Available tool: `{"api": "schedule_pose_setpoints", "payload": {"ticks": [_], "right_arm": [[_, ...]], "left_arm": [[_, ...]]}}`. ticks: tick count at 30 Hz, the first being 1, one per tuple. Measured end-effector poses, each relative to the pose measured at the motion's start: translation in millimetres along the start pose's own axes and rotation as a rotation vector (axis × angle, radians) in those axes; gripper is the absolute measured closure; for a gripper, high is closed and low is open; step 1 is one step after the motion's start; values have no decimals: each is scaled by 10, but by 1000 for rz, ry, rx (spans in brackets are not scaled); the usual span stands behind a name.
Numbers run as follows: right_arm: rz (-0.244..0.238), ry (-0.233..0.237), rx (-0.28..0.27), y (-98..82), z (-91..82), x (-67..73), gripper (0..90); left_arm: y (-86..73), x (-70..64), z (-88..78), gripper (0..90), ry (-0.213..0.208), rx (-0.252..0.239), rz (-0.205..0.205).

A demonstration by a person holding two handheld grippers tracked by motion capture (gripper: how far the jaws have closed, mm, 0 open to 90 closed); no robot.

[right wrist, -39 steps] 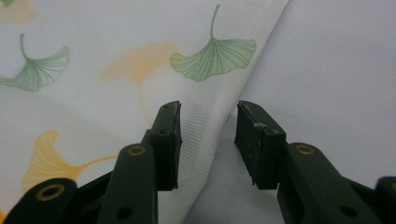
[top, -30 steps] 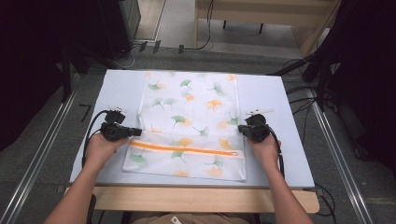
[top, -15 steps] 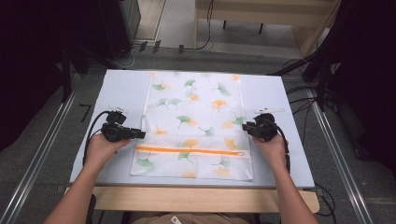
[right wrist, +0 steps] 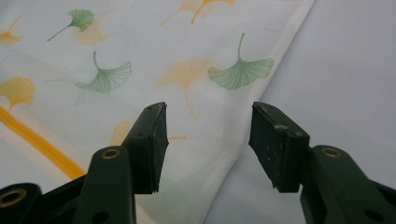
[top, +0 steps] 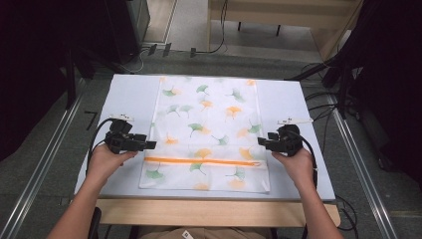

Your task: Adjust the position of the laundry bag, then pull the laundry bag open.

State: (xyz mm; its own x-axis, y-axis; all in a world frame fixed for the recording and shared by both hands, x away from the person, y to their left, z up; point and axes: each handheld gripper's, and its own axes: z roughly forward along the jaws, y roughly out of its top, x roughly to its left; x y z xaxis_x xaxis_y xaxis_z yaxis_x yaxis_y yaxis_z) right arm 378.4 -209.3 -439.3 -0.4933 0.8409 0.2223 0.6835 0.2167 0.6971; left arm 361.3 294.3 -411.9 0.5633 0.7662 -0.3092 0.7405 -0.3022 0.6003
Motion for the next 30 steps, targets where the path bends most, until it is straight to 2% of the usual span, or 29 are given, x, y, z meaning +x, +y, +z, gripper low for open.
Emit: {"api": "schedule_pose_setpoints", "payload": {"ticks": [3,7,13,18,23,25,28,30], "right_arm": [[-15,0,4,-38,-40,23,458],[-41,-6,14,-84,-99,61,458],[-57,8,16,-179,-197,99,458],[-52,4,34,-221,-213,112,460],[-76,16,49,-267,-240,161,500],[-69,18,57,-279,-253,175,504],[-38,59,92,-287,-248,159,503],[-40,57,107,-293,-232,155,481]], "left_arm": [[-1,-30,15,381,9,5,15],[3,-35,11,377,-11,5,19],[18,-110,-4,377,-13,-30,40],[31,-166,13,378,-17,-29,49],[43,-225,15,393,-27,-45,54],[56,-264,30,394,-28,-43,57],[65,-300,56,393,-31,-35,74],[74,-327,76,390,-32,-26,85]]}}
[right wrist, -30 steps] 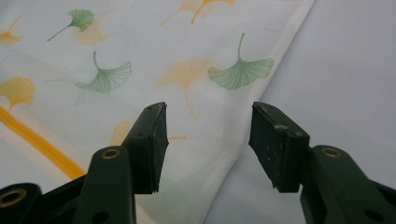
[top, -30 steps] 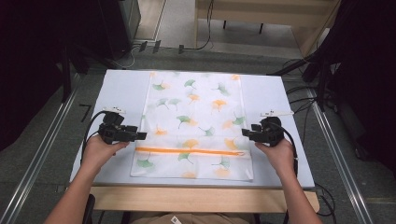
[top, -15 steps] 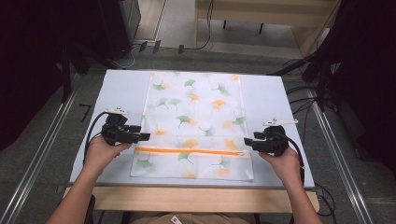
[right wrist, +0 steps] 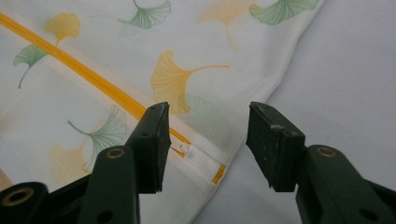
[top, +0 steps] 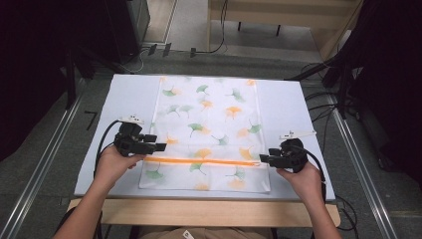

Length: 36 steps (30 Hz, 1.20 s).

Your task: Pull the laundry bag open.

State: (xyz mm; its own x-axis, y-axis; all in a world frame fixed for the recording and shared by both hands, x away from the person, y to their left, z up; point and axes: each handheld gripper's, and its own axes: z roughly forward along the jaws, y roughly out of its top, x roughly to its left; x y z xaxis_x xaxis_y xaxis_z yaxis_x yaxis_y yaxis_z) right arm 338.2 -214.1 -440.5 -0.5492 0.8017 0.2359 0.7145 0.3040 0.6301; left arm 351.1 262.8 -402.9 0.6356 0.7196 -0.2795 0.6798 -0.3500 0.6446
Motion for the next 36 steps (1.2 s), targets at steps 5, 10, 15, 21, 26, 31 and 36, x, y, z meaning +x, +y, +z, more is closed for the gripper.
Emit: {"api": "schedule_pose_setpoints", "payload": {"ticks": [5,10,15,21,26,31,36], "right_arm": [[-14,-21,7,-32,-7,16,474],[-15,-28,7,-61,-29,1,474],[-8,-41,9,-102,-48,5,462],[-21,-52,10,-148,-67,16,440],[-28,-60,32,-184,-55,13,440],[-40,-67,48,-221,-31,13,459],[-71,-77,83,-238,50,28,494]], "left_arm": [[49,-68,67,388,-28,-7,11],[89,-123,138,386,-45,3,31],[141,-200,232,385,-66,19,55],[184,-253,301,377,-74,22,68],[229,-316,391,370,-77,43,86],[259,-349,457,370,-89,39,81],[283,-377,520,368,-104,37,80]]}}
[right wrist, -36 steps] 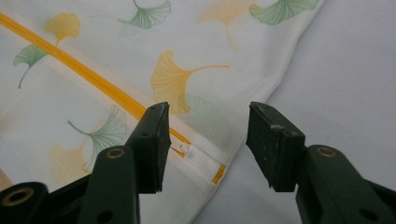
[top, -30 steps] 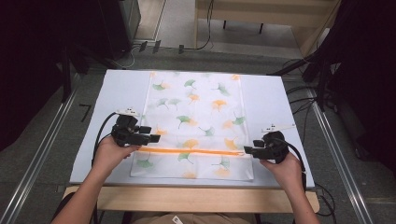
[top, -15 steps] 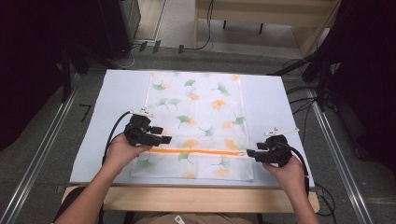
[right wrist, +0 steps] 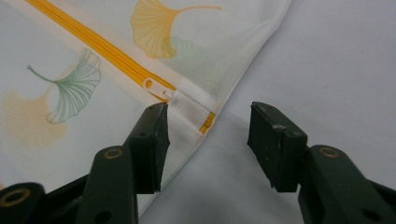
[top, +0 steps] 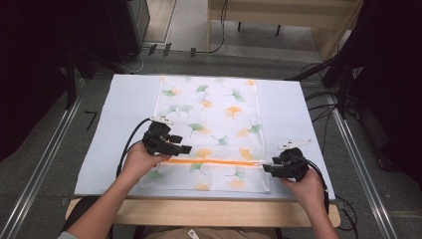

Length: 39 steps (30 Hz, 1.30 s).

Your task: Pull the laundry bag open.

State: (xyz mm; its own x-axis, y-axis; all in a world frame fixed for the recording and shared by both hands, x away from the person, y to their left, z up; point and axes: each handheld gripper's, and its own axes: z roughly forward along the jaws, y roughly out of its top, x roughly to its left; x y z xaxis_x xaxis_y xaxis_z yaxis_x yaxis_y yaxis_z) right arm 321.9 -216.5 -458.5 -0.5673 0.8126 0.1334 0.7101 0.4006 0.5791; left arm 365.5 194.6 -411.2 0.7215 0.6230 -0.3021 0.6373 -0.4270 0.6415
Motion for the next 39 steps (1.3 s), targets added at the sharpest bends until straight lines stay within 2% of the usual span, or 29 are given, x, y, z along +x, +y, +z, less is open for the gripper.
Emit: {"api": "schedule_pose_setpoints", "payload": {"ticks": [2,9,14,21,25,27,31,37,39], "right_arm": [[-14,-12,14,5,48,5,501],[-54,-27,5,50,128,37,527],[-63,-23,0,72,151,89,644],[-56,-15,0,77,158,118,707],[-49,15,6,90,166,130,814],[-37,28,11,101,159,124,838],[-18,50,16,117,141,100,838],[-22,59,-23,150,35,100,838],[-9,66,-39,158,-7,101,838]], "left_arm": [[8,-21,21,356,3,3,1],[12,-33,49,344,3,12,-4],[10,-49,73,343,6,18,4],[18,-92,99,346,-4,19,21],[20,-136,152,348,-11,31,32],[24,-150,165,348,-14,37,38],[36,-213,196,351,-26,33,60],[49,-290,258,382,-40,31,84],[56,-312,280,385,-43,31,90]]}}
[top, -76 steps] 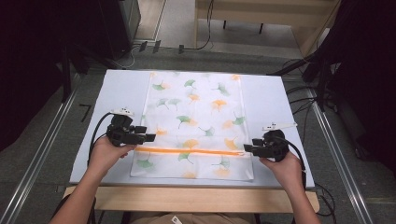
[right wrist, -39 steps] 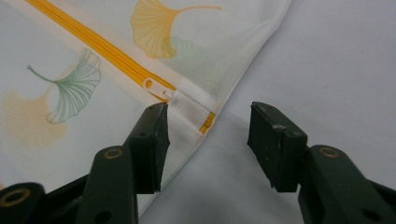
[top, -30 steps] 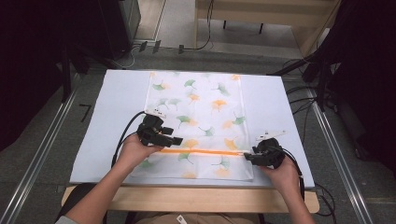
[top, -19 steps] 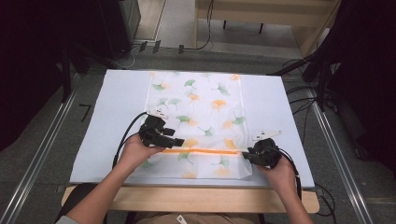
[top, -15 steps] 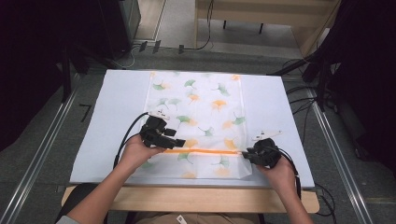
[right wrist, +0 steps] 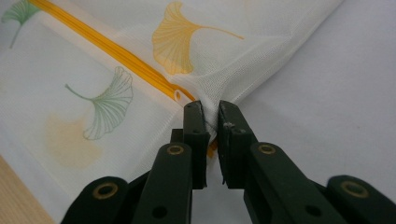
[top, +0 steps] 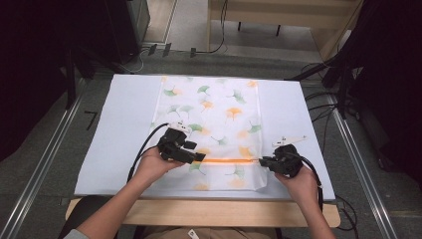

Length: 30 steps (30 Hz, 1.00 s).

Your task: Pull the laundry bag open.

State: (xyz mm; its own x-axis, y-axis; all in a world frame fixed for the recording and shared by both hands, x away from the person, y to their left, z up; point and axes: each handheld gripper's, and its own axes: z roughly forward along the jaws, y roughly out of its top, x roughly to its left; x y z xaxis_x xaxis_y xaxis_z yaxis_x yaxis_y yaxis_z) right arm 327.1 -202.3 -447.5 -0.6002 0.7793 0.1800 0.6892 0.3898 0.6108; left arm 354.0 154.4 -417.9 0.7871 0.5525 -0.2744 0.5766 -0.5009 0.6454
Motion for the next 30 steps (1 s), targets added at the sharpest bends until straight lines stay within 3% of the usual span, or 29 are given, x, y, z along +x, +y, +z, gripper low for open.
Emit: {"api": "schedule_pose_setpoints", "payload": {"ticks": [3,8,11,15,20,30], "right_arm": [[2,6,-11,5,-24,6,838],[-8,8,-19,16,-48,20,837],[-11,2,-19,21,-59,31,835],[-9,6,-24,24,-71,34,834],[-10,17,-25,28,-86,38,834],[-17,21,-29,31,-104,43,831]], "left_arm": [[15,-34,50,400,-19,2,0],[49,-112,129,446,-47,17,44],[78,-146,177,468,-69,30,48],[113,-185,266,457,-73,34,37],[212,-286,386,463,-54,59,78],[324,-448,598,519,-90,70,99]]}}
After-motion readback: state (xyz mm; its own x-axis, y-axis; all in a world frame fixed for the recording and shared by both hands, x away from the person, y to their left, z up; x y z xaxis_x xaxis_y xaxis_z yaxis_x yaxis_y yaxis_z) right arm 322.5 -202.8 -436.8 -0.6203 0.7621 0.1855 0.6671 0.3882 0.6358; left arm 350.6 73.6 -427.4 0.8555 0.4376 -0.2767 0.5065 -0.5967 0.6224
